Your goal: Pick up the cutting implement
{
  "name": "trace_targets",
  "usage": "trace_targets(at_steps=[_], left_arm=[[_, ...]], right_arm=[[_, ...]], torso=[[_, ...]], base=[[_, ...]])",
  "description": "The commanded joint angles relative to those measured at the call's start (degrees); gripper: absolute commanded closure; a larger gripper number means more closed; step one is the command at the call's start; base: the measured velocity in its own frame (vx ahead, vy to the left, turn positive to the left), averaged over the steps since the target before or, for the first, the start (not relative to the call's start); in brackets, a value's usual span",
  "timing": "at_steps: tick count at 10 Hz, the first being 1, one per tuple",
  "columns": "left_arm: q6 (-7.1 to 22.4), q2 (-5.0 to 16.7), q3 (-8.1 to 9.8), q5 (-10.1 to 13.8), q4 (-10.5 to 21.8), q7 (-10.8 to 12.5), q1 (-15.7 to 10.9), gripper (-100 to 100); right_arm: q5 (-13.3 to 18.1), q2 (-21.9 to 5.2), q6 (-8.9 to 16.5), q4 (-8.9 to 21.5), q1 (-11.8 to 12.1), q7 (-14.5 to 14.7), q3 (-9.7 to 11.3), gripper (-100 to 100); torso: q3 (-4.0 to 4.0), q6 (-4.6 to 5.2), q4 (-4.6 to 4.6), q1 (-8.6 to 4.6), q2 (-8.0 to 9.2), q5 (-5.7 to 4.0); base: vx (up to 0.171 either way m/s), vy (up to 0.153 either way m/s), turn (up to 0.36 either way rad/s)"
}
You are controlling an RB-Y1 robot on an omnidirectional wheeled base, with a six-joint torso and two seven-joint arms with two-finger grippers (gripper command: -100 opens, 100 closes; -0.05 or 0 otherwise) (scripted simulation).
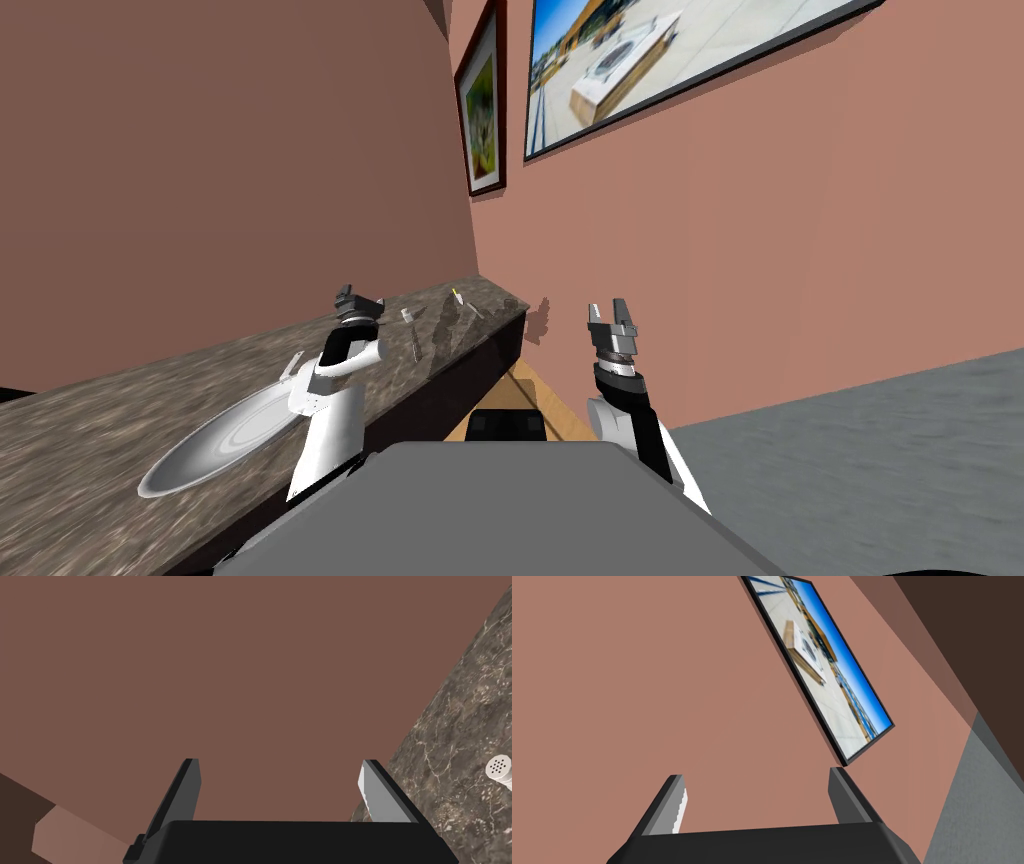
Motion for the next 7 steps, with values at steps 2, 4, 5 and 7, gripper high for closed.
trace_targets(at_steps=[2, 4, 5, 7], left_arm=[[3.75, -0.20, 3.30, -1.18, 1.91, 1.80, -3.01, -100], [6.55, -0.27, 5.99, -2.16, 3.74, 3.42, -5.47, -100], [8.71, -0.37, 8.29, -3.21, 5.58, 5.05, -7.90, -100], [11.37, -0.51, 10.98, -4.31, 7.43, 6.66, -10.35, -100]], right_arm=[[0.00, 0.00, 0.00, 0.00, 0.00, 0.00, 0.00, 0], [0.00, 0.00, 0.00, 0.00, 0.00, 0.00, 0.00, 0], [0.00, 0.00, 0.00, 0.00, 0.00, 0.00, 0.00, 0], [0.00, 0.00, 0.00, 0.00, 0.00, 0.00, 0.00, 0]], torso=[[0.02, 0.00, 0.01, -0.01, 0.04, 0.00], [-0.01, 0.00, 0.00, -0.02, -0.03, 0.00], [0.00, 0.00, 0.00, 0.01, 0.01, 0.00], [0.03, 0.01, 0.01, 0.06, 0.05, 0.01]], base=[[0.029, -0.052, 0.056], [0.047, -0.056, 0.053], [0.033, -0.049, 0.080], [0.025, -0.037, 0.051]])
